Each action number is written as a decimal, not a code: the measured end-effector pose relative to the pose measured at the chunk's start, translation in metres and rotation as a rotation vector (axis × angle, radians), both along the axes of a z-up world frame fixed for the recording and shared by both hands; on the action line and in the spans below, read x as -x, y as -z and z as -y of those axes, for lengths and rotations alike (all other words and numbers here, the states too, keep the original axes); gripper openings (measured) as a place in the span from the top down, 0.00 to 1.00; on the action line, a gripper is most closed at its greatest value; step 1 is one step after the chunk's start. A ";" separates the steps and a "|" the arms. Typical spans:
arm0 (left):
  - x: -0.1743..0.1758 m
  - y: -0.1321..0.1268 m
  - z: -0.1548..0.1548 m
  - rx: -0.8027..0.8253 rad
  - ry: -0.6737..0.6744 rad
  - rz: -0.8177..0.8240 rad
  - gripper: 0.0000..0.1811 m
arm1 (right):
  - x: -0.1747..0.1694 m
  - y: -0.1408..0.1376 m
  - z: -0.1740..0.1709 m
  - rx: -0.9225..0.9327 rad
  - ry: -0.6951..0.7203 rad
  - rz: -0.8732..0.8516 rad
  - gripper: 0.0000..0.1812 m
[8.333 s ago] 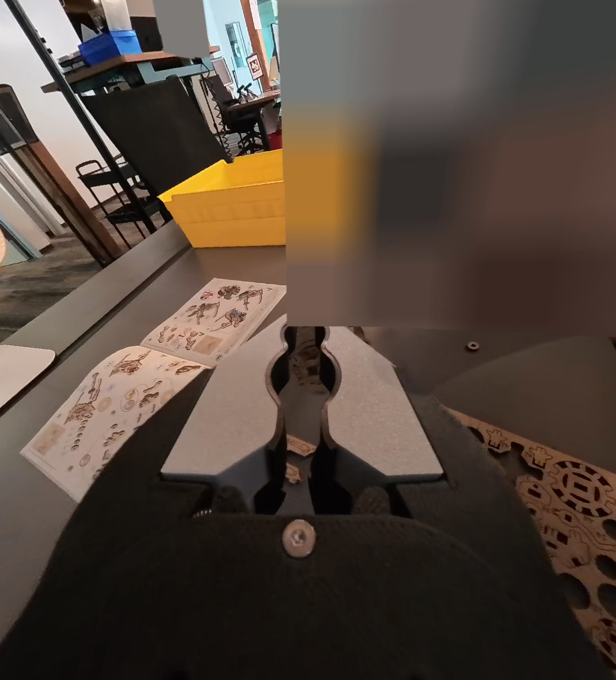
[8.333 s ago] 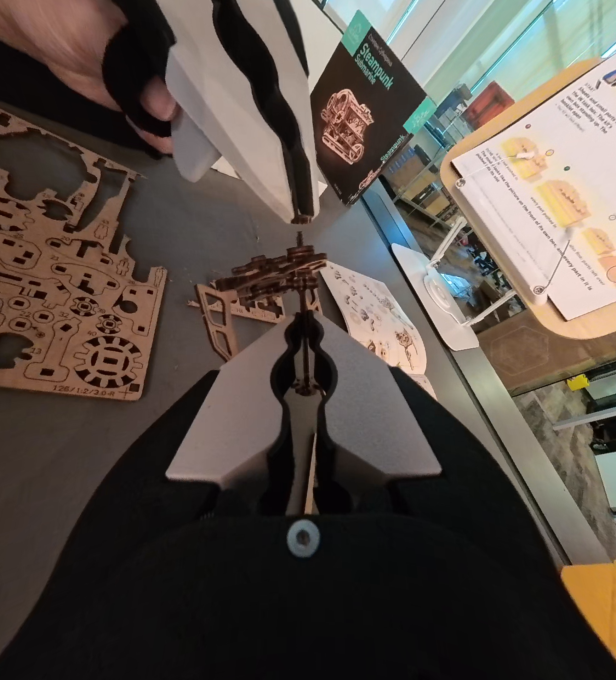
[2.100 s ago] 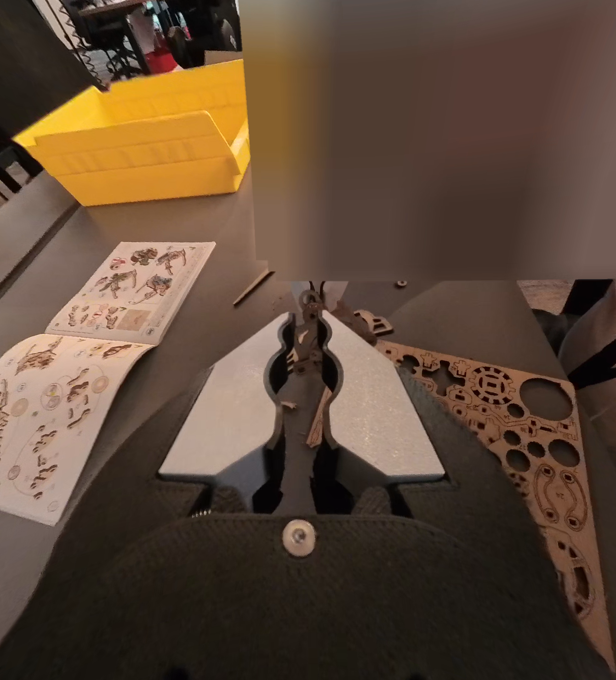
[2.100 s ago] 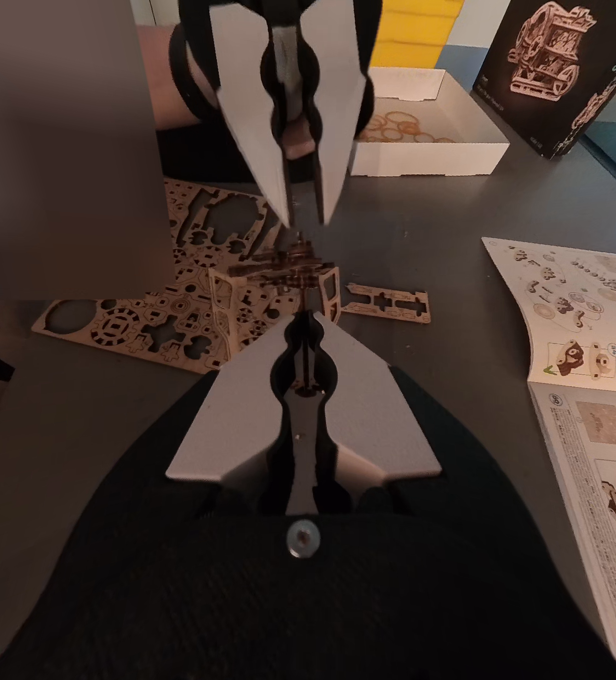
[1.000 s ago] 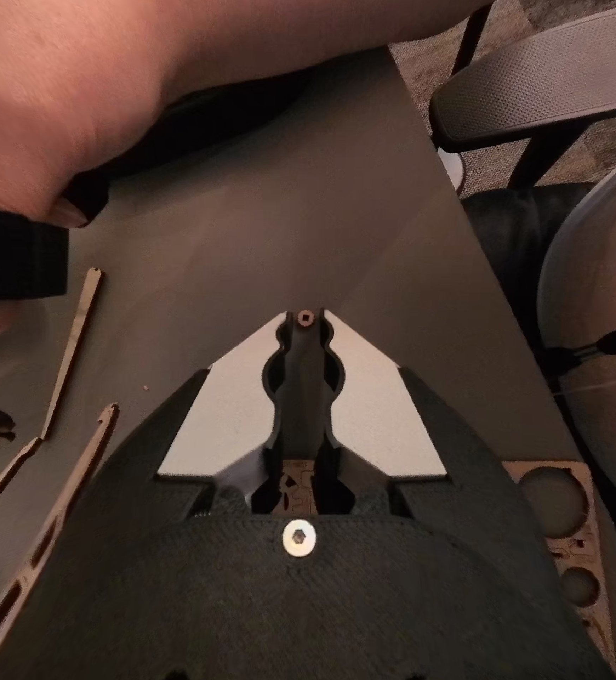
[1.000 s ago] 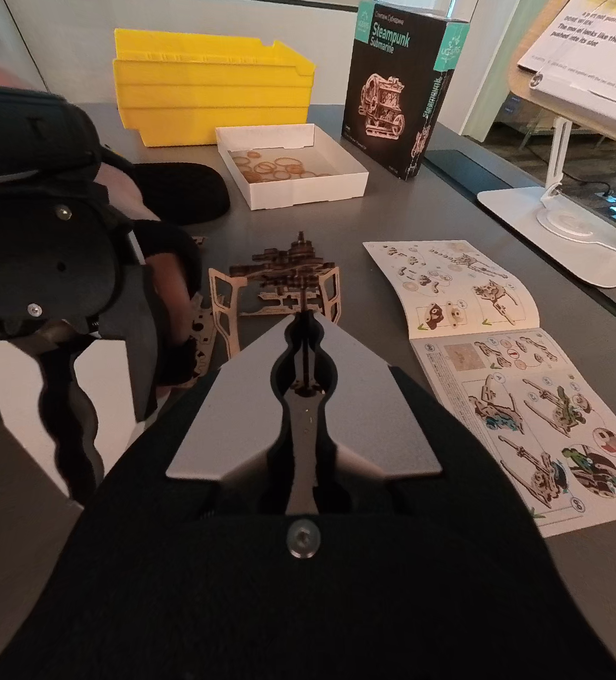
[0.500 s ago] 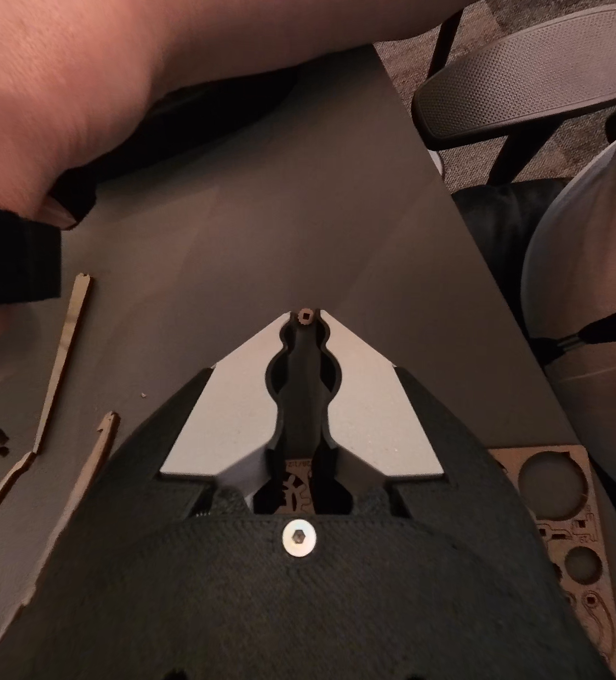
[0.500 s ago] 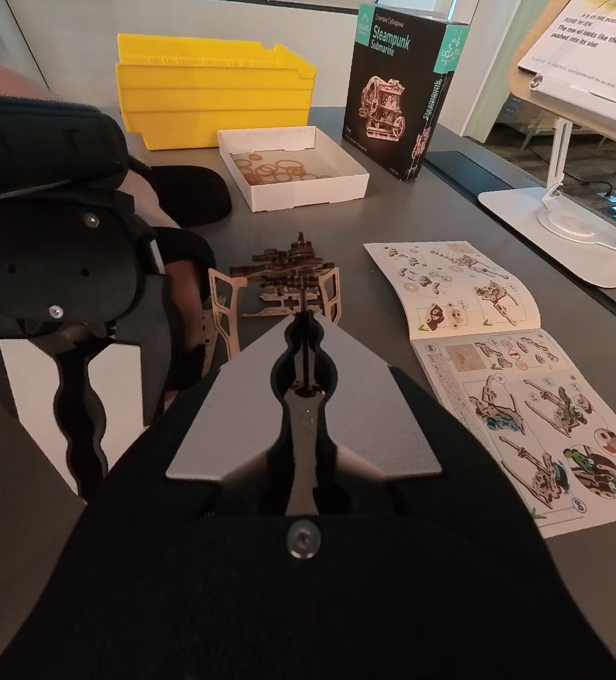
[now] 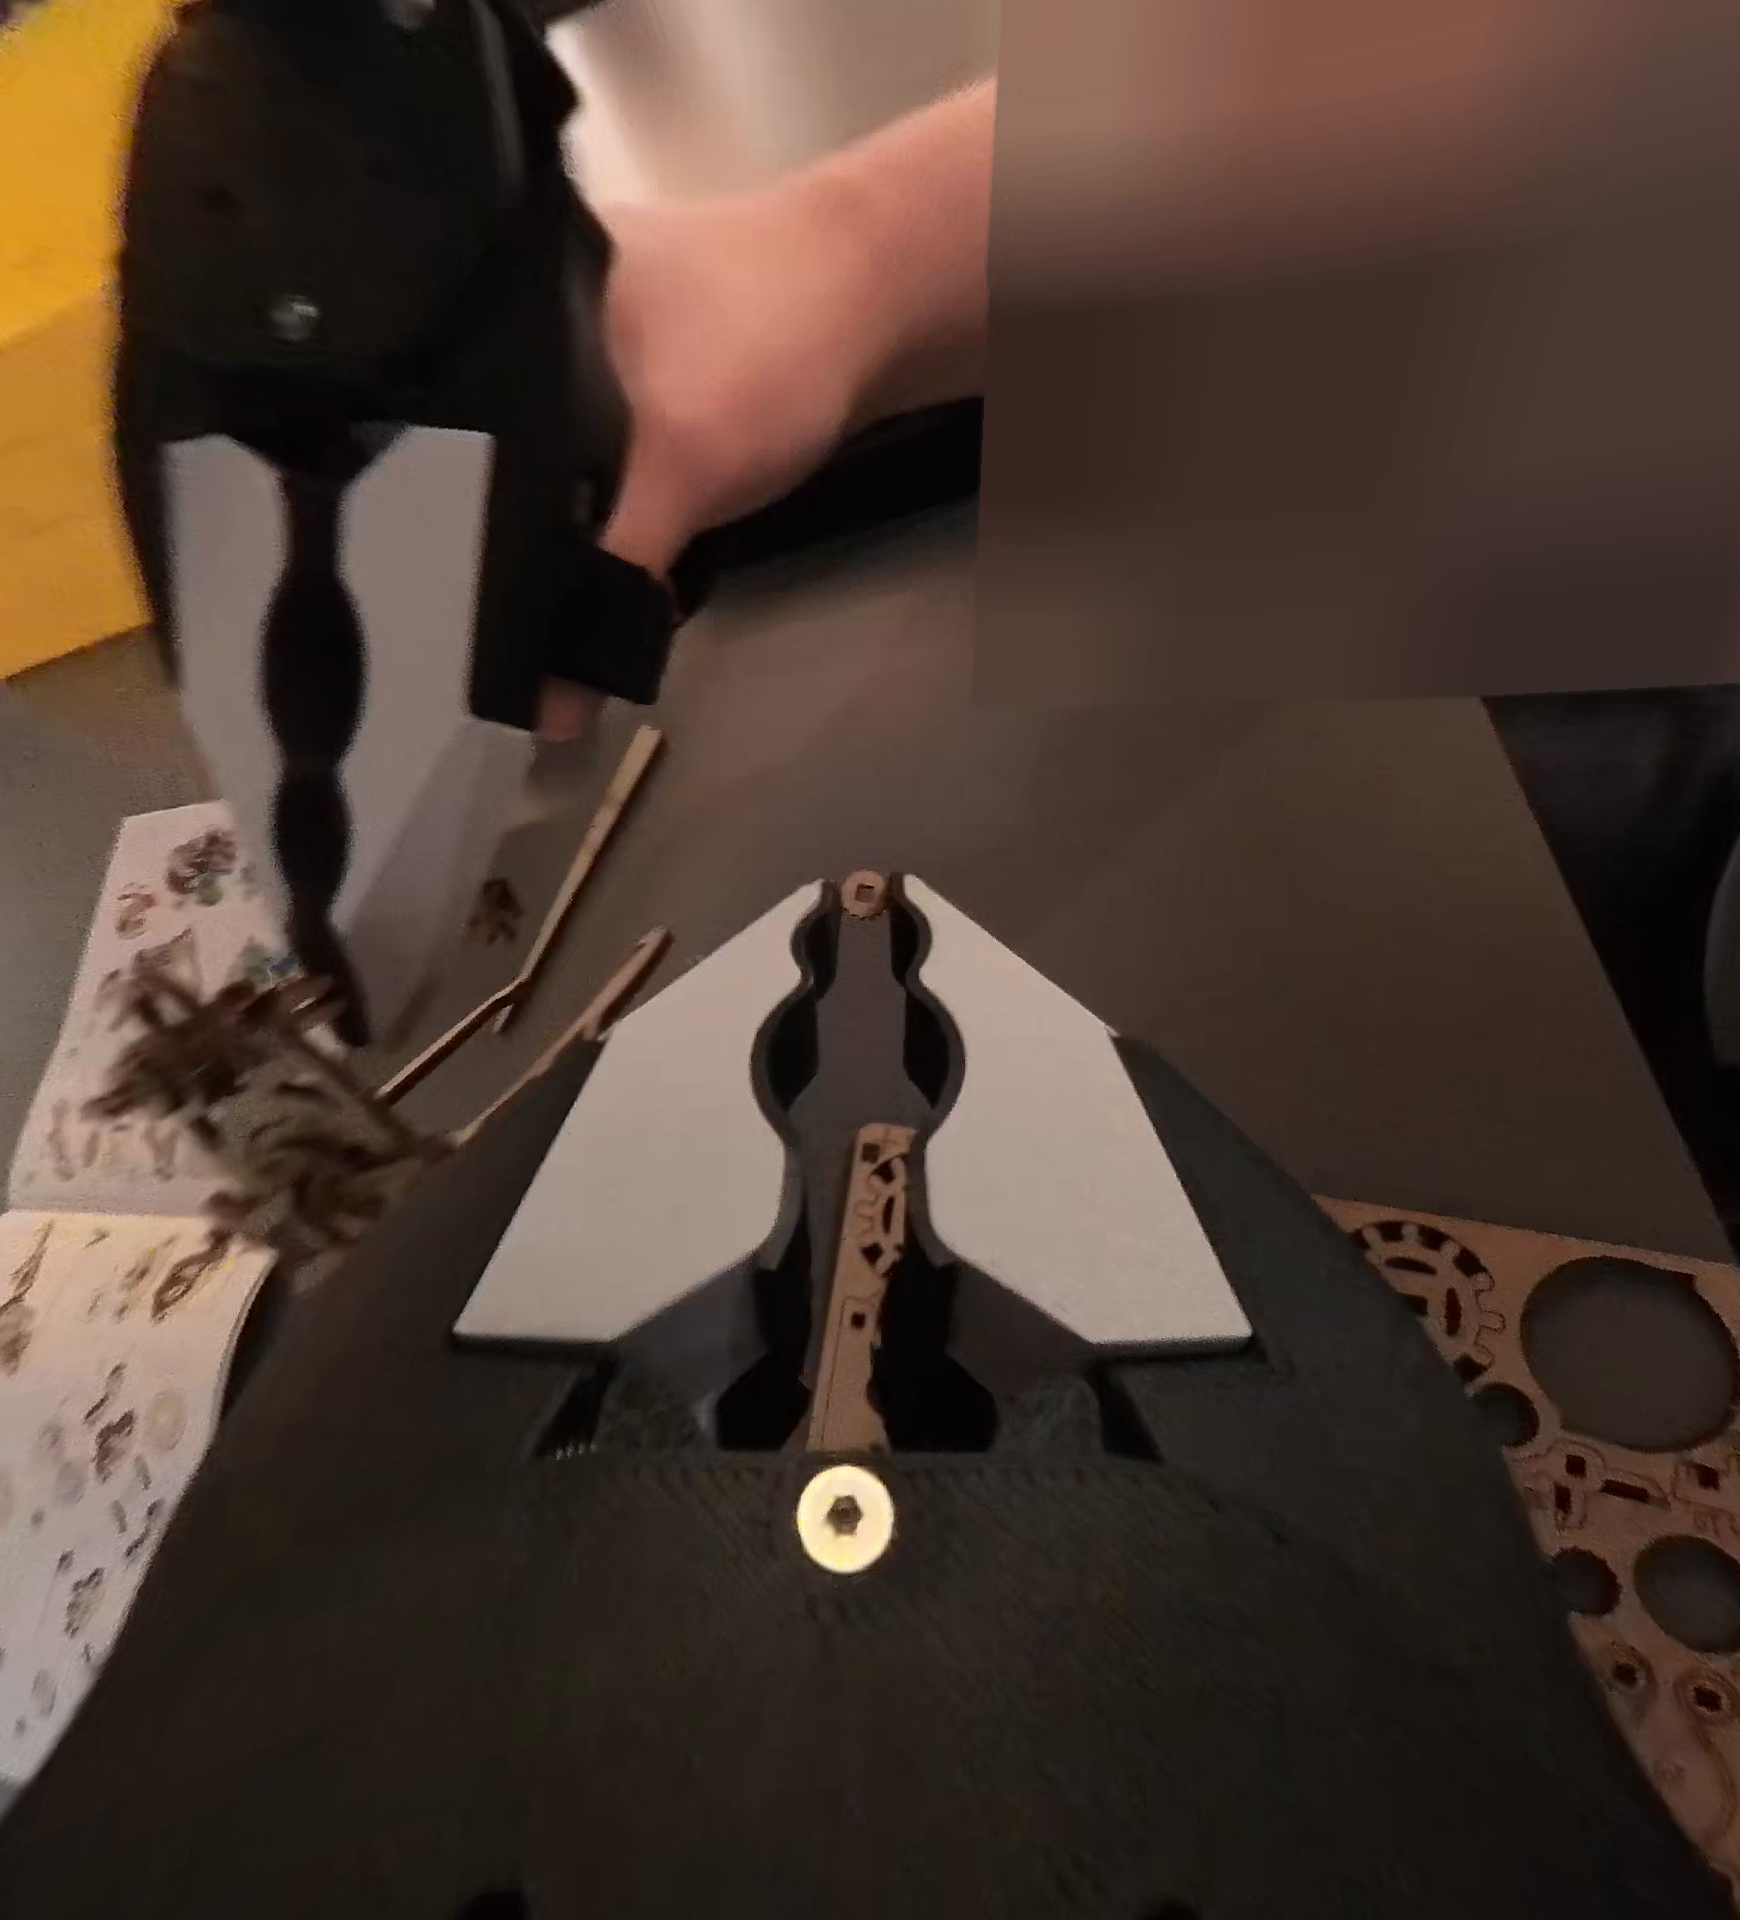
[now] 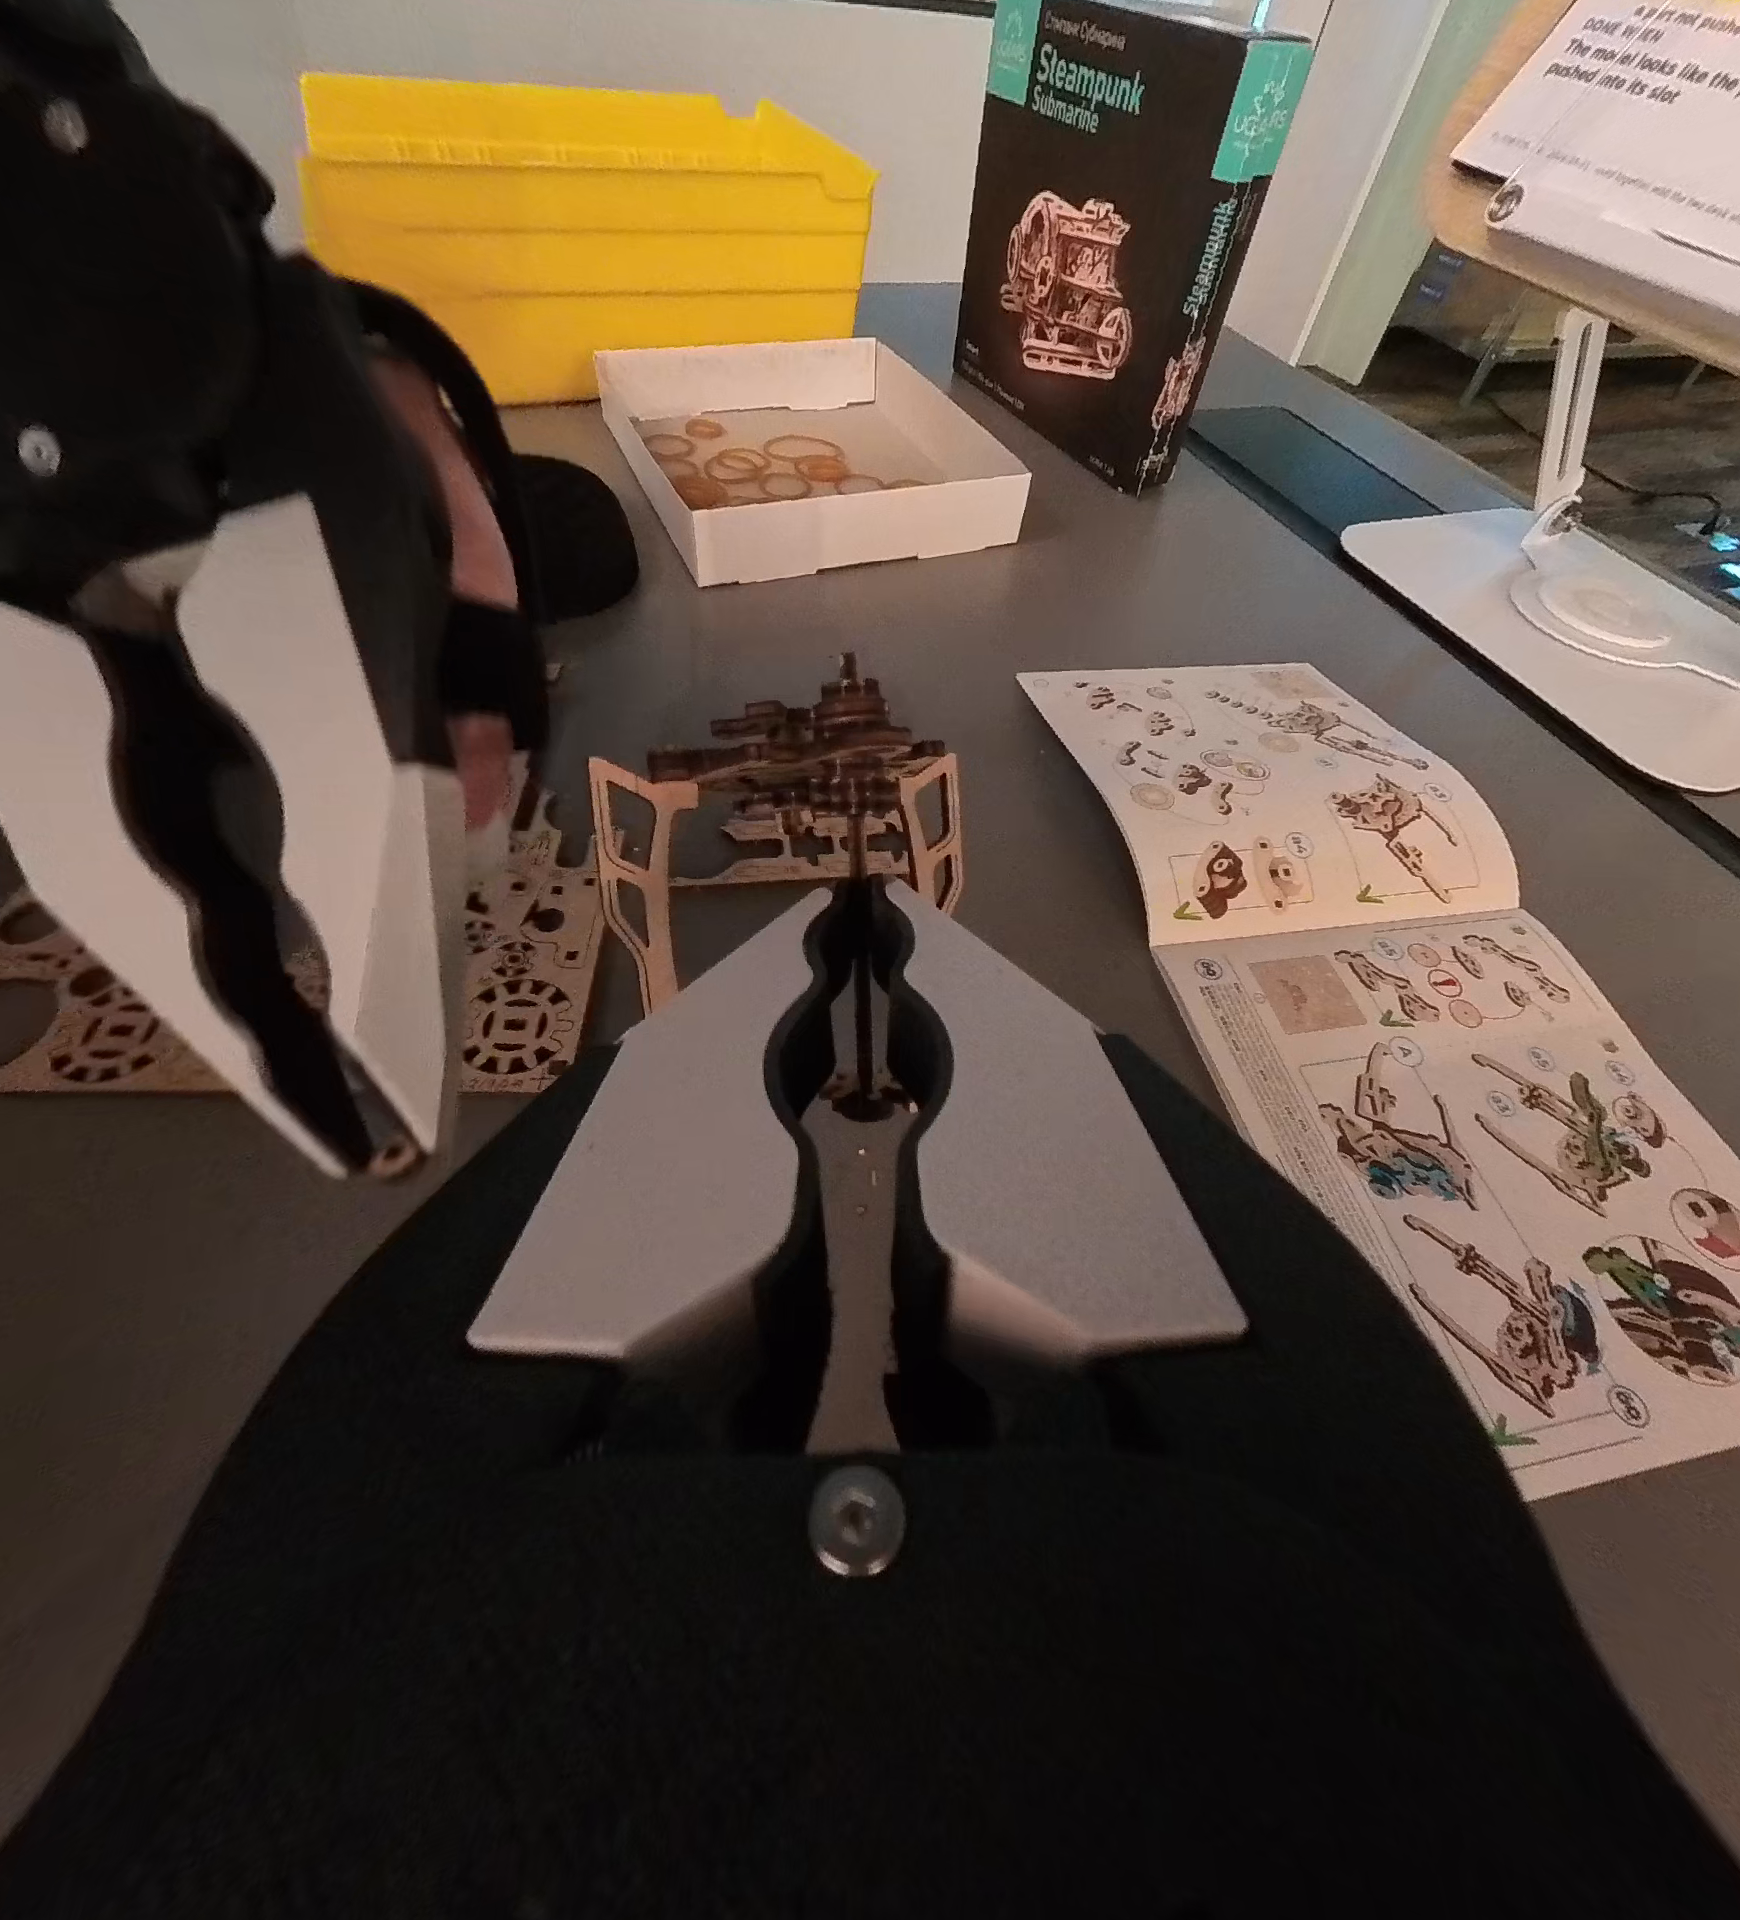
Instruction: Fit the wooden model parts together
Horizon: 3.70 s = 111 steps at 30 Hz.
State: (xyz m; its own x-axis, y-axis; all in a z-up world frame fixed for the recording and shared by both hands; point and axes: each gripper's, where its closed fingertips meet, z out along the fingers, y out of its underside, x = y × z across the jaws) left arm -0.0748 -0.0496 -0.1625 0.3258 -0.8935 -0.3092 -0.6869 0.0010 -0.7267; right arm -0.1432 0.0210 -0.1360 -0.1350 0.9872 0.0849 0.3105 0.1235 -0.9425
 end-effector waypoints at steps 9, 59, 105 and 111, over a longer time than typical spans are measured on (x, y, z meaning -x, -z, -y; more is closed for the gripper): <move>0.052 -0.042 -0.019 -0.207 -0.165 0.141 0.96 | 0.001 0.002 -0.001 -0.001 -0.003 0.000 1.00; 0.066 -0.077 -0.002 -0.214 -0.054 0.468 0.96 | 0.002 -0.010 0.057 -0.154 -0.240 -0.088 1.00; 0.073 -0.090 -0.007 -0.018 -0.078 0.701 0.96 | 0.002 -0.024 0.056 -0.020 -0.223 -0.147 1.00; 0.073 -0.100 -0.007 -0.002 -0.073 0.793 0.96 | 0.004 -0.032 0.060 0.028 -0.227 -0.190 1.00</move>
State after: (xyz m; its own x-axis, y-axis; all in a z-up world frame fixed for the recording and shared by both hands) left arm -0.1475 -0.0430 -0.0625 0.5073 -0.8609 0.0378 0.0371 -0.0221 -0.9991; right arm -0.1473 -0.0385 -0.1039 -0.3372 0.9358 0.1031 0.0954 0.1429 -0.9851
